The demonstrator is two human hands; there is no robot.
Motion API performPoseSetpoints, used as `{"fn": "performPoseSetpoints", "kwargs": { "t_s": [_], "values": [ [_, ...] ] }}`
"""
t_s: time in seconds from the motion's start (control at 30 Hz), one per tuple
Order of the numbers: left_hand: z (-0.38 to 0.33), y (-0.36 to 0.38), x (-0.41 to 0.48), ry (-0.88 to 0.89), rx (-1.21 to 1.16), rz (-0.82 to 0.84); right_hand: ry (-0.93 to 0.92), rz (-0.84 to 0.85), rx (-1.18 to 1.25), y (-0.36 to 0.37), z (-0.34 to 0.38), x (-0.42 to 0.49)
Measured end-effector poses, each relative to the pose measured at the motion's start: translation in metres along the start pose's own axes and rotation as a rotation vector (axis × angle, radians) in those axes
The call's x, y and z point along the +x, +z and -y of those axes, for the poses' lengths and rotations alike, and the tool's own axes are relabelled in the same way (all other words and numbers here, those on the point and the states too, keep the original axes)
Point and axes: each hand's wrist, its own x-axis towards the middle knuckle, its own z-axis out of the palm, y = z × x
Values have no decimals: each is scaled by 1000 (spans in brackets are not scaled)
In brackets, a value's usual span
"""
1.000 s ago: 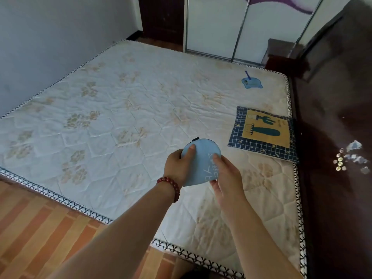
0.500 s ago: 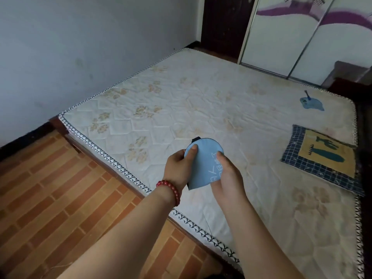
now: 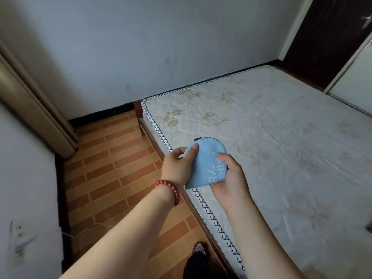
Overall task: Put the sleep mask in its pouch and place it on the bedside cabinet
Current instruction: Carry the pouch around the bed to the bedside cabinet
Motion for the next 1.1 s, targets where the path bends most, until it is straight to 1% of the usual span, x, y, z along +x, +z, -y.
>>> {"fn": "performPoseSetpoints", "kwargs": {
  "t_s": [0.07, 0.23, 0.33, 0.47, 0.53, 0.63, 0.77, 0.87, 0.93, 1.1],
  "values": [
    [-2, -17, 14, -2, -5, -49, 41, 46, -22, 20, -5, 14],
    [-18, -50, 62, -22, 15, -158, 152, 89, -116, 74, -11, 60],
    [-34, -63, 102, -4, 52, -213, 182, 118, -149, 105, -10, 99],
    [-61, -72, 153, -32, 0, -253, 215, 164, -165, 147, 1, 154],
    [-72, -75, 172, -62, -80, -251, 236, 189, -146, 164, 5, 176],
    [-84, -81, 194, -110, -277, -220, 275, 242, -118, 183, 9, 202],
    [-92, -94, 216, -134, -501, -69, 325, 310, -68, 201, 10, 226],
    [-97, -108, 234, -91, -602, 2, 338, 342, -39, 219, 5, 245],
    [-100, -117, 248, -59, -646, -15, 337, 352, -43, 235, -1, 258],
    [-110, -155, 297, 4, -695, -191, 344, 365, -40, 289, -24, 291]
  ]
}}
